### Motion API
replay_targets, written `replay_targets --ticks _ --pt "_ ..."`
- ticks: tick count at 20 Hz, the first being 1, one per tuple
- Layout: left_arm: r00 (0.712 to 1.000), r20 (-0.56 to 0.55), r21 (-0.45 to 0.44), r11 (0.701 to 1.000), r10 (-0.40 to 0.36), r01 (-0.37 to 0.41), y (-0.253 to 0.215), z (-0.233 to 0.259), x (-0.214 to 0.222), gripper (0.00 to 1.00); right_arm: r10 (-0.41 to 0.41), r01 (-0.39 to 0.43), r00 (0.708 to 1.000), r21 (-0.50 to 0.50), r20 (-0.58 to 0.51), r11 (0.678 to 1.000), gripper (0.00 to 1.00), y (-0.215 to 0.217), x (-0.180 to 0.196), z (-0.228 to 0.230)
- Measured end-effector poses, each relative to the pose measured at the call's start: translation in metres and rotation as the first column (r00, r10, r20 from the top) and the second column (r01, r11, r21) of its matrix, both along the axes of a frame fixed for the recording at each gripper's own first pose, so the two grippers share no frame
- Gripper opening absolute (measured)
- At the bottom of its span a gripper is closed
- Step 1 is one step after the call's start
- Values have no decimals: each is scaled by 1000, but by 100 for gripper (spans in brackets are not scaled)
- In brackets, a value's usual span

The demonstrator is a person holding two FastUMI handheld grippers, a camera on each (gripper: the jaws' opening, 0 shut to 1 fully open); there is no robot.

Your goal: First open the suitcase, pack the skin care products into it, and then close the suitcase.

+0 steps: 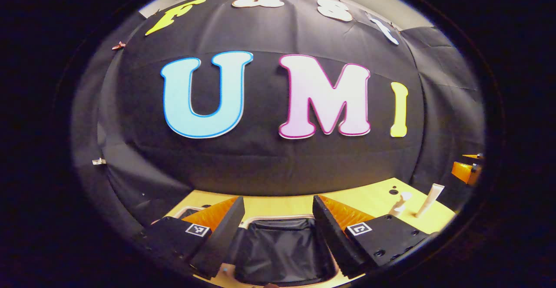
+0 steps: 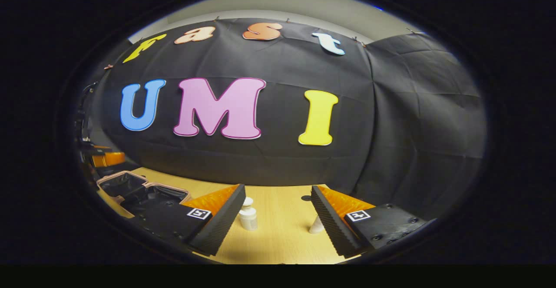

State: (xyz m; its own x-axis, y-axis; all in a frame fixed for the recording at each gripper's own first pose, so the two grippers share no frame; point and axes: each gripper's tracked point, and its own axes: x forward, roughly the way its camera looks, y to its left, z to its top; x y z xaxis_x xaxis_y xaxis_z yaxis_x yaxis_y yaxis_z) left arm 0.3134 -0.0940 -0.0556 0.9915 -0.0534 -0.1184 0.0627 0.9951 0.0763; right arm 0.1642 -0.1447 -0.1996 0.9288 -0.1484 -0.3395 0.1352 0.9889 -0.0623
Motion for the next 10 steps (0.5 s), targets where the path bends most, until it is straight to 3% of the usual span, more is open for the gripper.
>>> replay_targets --ticks 5,10 --pt "982 -84 -39 985 -169 166 -125 -76 9 99 -36 36 999 -7 -7 999 96 -42 -2 -9" --pt "938 -171 -36 953 -301 299 -213 -161 30 99 -110 108 992 -32 -57 994 96 -95 -7 -34"
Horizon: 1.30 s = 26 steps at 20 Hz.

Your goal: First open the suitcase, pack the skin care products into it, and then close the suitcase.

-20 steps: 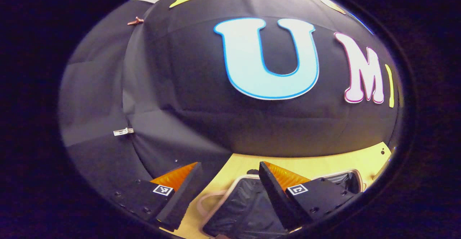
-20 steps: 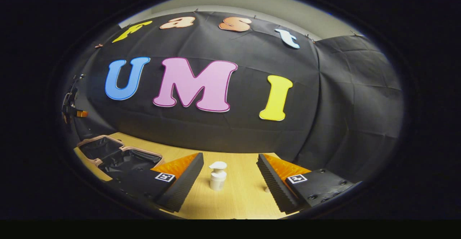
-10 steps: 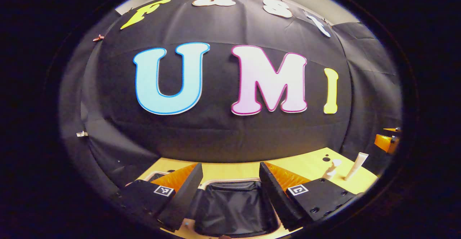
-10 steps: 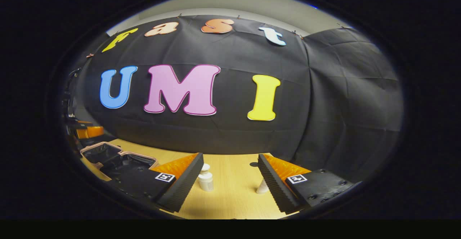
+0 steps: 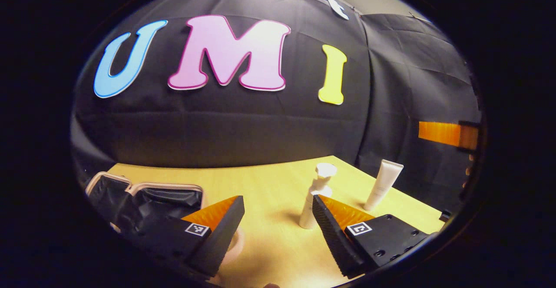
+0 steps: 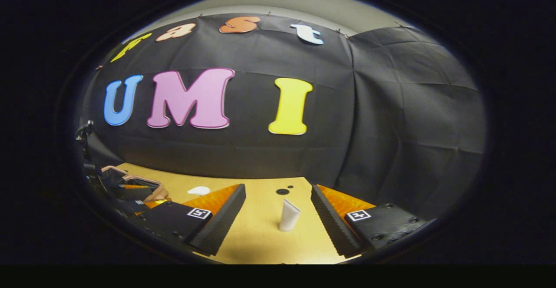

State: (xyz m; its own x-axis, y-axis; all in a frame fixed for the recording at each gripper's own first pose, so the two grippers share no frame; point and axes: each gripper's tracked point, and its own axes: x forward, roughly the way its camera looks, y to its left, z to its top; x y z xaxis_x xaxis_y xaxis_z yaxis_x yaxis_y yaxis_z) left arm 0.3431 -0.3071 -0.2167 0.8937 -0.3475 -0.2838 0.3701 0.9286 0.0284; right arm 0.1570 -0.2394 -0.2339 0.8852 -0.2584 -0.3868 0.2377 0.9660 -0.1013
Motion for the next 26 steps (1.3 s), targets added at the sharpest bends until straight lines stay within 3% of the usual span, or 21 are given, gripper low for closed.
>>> replay_targets --ticks 3,11,15,21,26 --pt "996 -63 29 998 -59 61 -36 -46 20 100 -25 25 999 -7 -34 1000 96 -22 -6 -17" --pt "989 -56 78 986 -140 144 -101 -82 79 97 -61 61 992 -7 -113 998 97 -47 -24 -58" --pt "990 -61 60 989 -129 132 -111 -88 94 68 -25 27 988 8 -150 1000 97 -38 -21 -79" --pt "985 -90 46 987 -147 152 -102 -84 82 62 45 -37 975 42 -216 998 97 -16 -14 -132" --pt "991 -26 16 991 -135 135 -77 -27 51 62 -15 33 964 64 -265 997 97 -28 5 -173"
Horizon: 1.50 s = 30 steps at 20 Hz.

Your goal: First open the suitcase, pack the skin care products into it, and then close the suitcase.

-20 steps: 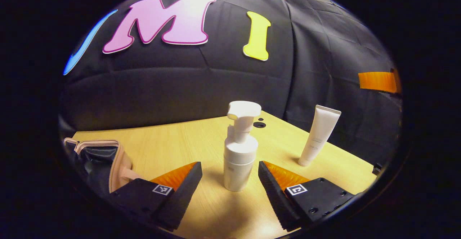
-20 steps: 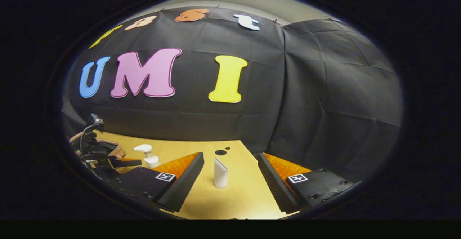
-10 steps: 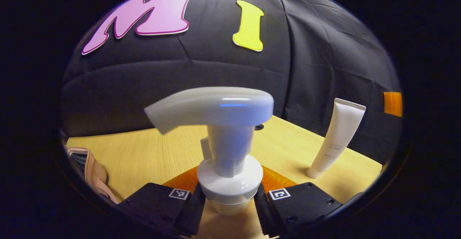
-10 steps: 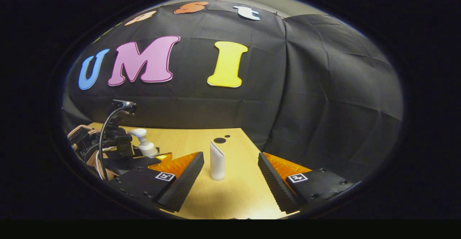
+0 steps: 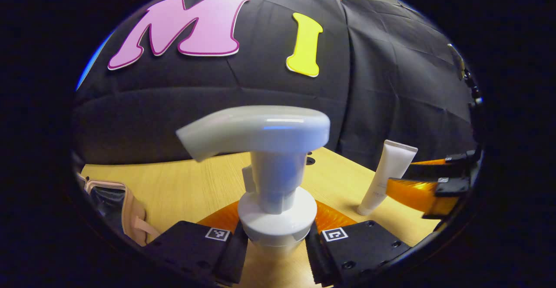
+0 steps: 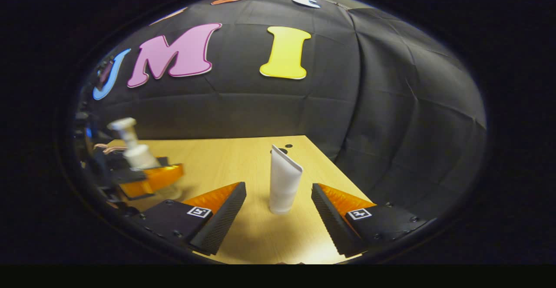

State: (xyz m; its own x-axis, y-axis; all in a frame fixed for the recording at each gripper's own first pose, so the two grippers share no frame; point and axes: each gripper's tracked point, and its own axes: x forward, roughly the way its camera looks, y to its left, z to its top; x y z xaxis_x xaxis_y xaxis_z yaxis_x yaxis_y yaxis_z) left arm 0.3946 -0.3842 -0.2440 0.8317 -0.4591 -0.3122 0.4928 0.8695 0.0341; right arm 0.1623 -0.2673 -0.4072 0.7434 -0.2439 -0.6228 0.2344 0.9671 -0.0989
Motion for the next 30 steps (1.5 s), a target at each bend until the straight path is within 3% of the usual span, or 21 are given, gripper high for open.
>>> replay_targets --ticks 6,12,13,14,15,16,17,21,26,30 --pt "1000 -14 -8 1000 17 -18 30 40 -46 62 -102 104 994 29 -49 994 97 -14 17 -51" --pt "995 -66 -23 997 73 -75 64 44 -73 61 -134 135 987 2 -86 991 95 -24 28 -78" --pt "994 -70 -28 996 83 -85 70 45 -77 62 -145 146 985 6 -96 989 84 -25 27 -82" --pt "993 -70 -32 995 93 -95 75 47 -78 62 -152 155 983 20 -105 988 84 -23 27 -86" --pt "992 -71 -34 994 104 -107 79 47 -78 62 -155 160 981 31 -120 987 61 -21 27 -90" --pt "991 -69 -35 992 116 -118 84 49 -78 61 -150 155 982 29 -115 988 53 -20 29 -91" --pt "989 -70 -39 991 127 -130 89 49 -79 62 -140 145 983 31 -119 989 46 -18 29 -90" --pt "978 -91 -81 978 187 -194 114 53 -83 62 -56 56 988 -5 -141 998 34 -7 28 -83" --pt "940 -92 -77 938 330 -337 197 77 -83 62 110 -110 993 -9 -38 994 34 55 39 -9" --pt "889 -115 31 896 443 -442 281 71 -75 62 242 -242 970 -24 7 970 35 107 48 25"
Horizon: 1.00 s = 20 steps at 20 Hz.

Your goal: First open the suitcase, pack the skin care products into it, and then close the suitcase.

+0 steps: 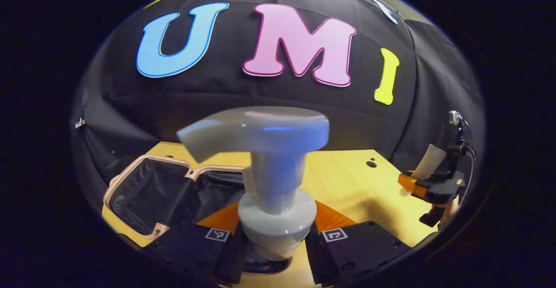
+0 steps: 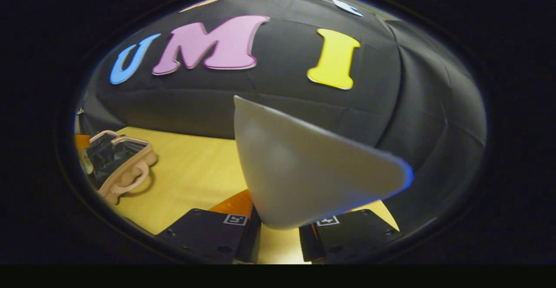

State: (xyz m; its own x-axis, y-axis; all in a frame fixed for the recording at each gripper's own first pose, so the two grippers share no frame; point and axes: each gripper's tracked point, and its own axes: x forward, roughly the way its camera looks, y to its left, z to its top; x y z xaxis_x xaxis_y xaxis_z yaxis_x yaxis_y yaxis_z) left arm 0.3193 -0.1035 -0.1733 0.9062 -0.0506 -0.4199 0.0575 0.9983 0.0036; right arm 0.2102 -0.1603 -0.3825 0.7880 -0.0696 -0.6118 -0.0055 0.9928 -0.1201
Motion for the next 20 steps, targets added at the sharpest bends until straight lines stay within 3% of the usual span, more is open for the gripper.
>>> replay_targets --ticks 3,6,9,13,14,15,17,20 --pt "993 -110 5 999 53 -53 52 -23 0 62 51 -54 997 48 56 997 36 47 10 30" --pt "967 -244 10 997 77 -77 81 -54 7 62 108 -115 991 91 83 989 36 93 18 38" --pt "928 -363 98 994 88 -56 102 -83 17 62 155 -170 982 157 106 973 36 133 22 49" --pt "855 -505 157 987 120 -45 110 -122 27 59 182 -203 978 247 105 948 36 174 16 57" --pt "843 -522 172 984 126 -41 110 -123 32 59 188 -208 977 267 99 941 35 182 12 57" --pt "852 -510 187 982 117 -23 108 -121 45 59 192 -211 977 279 94 937 35 187 10 60" --pt "816 -566 219 976 117 12 103 -127 54 59 196 -213 977 302 87 929 35 195 7 62" --pt "795 -595 284 956 119 70 101 -137 76 62 191 -204 979 321 73 925 35 198 5 63"
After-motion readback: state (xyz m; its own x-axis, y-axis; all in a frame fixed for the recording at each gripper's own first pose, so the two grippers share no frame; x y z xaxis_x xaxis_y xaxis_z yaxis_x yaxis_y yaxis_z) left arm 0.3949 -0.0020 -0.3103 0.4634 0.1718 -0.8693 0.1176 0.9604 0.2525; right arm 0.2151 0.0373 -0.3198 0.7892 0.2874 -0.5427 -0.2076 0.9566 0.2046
